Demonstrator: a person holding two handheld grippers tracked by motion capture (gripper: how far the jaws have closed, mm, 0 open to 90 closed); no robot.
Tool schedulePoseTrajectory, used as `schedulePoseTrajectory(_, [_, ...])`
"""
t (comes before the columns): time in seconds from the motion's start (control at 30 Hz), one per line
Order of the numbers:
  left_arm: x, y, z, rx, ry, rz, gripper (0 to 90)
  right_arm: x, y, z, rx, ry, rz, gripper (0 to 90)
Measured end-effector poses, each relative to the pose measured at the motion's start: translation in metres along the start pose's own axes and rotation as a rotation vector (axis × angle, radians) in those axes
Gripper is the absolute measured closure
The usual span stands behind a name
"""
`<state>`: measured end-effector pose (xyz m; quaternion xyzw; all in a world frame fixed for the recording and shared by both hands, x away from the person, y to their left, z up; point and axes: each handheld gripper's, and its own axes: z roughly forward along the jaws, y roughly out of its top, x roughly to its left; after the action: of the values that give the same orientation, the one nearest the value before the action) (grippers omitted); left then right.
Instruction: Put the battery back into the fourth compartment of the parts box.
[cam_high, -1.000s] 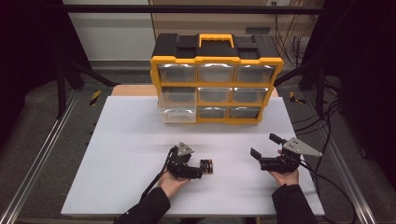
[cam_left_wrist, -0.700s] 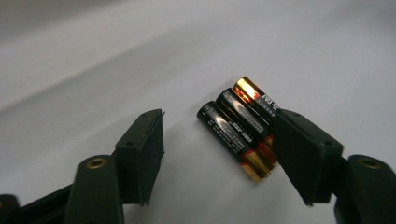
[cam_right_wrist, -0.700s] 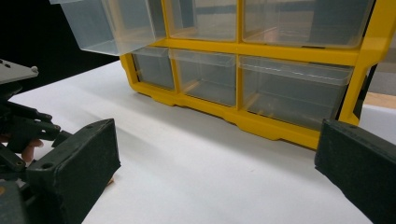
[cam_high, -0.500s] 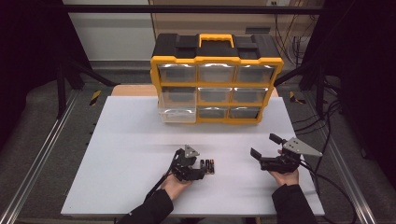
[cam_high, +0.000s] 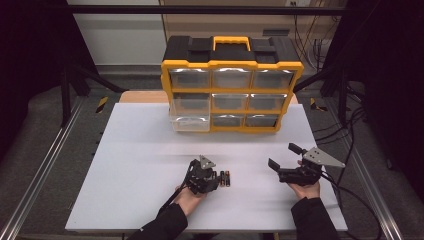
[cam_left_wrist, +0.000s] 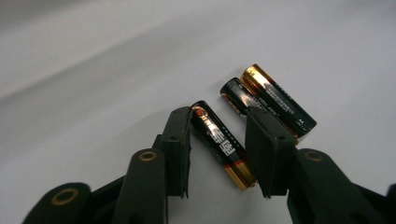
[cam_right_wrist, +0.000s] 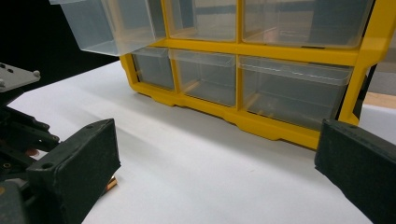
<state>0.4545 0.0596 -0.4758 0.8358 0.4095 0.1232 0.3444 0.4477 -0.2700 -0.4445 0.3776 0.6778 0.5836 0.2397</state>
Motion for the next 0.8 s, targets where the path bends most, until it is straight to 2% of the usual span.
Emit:
schedulePoseTrajectory(0.6, [-0.0006, 0.0041, 0.0000, 0.037, 0.010, 0.021, 75.1, 0.0000, -0.0001, 0.0005, 0.002, 0.001, 0.002, 0.4])
schedulePoseTrajectory(0.8, [-0.0005, 0.0040, 0.0000, 0.036, 0.011, 0.031, 75.7, 0.0000, -0.0001, 0.0006, 0.003, 0.002, 0.002, 0.3])
